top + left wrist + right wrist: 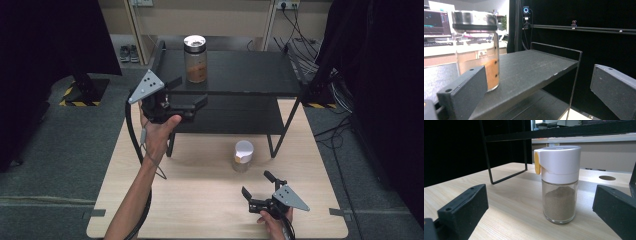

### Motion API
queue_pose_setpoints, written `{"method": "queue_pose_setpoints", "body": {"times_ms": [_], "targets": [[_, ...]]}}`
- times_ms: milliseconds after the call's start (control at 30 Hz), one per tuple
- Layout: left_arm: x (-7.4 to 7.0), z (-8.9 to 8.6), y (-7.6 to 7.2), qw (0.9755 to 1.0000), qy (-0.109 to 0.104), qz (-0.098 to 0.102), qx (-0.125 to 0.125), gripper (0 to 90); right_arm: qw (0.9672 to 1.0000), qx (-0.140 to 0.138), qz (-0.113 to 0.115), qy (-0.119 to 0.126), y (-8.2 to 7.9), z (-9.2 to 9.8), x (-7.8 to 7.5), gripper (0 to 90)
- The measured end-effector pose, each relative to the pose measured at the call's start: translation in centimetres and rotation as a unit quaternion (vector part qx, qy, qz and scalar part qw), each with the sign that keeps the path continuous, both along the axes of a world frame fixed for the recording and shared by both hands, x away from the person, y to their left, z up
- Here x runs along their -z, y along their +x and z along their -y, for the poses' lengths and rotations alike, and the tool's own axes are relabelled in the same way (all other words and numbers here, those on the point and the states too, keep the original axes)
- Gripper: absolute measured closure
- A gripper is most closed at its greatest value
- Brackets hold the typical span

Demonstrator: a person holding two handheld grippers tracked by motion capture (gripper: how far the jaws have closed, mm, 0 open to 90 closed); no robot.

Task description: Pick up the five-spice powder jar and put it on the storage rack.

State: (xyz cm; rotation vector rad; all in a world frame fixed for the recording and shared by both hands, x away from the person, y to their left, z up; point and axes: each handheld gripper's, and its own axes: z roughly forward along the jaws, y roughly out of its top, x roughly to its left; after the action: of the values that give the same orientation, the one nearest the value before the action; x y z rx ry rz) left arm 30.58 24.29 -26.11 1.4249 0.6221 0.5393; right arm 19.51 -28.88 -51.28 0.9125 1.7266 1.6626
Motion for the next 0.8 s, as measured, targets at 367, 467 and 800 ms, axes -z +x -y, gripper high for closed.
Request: {"method": "queue_pose_setpoints", "body": {"times_ms": [367,467,800], "targets": [[3.7,0.4,-1.1,0.9999,0.002,0.004,0.011,0.3,1.0000,-0.001,0.001,-0.001,0.0,0.0,0.0,0.5],[4.9,0.6,-1.7,0.9999,-0.001,0.007,0.012,0.3,1.0000,-0.002,0.001,-0.001,0.1,0.0,0.0,0.5],[8.7,1.0,-2.3,0.9998,-0.012,0.007,0.015,0.2,1.0000,-0.004,0.003,-0.003,0.1,0.0,0.0,0.5]]}}
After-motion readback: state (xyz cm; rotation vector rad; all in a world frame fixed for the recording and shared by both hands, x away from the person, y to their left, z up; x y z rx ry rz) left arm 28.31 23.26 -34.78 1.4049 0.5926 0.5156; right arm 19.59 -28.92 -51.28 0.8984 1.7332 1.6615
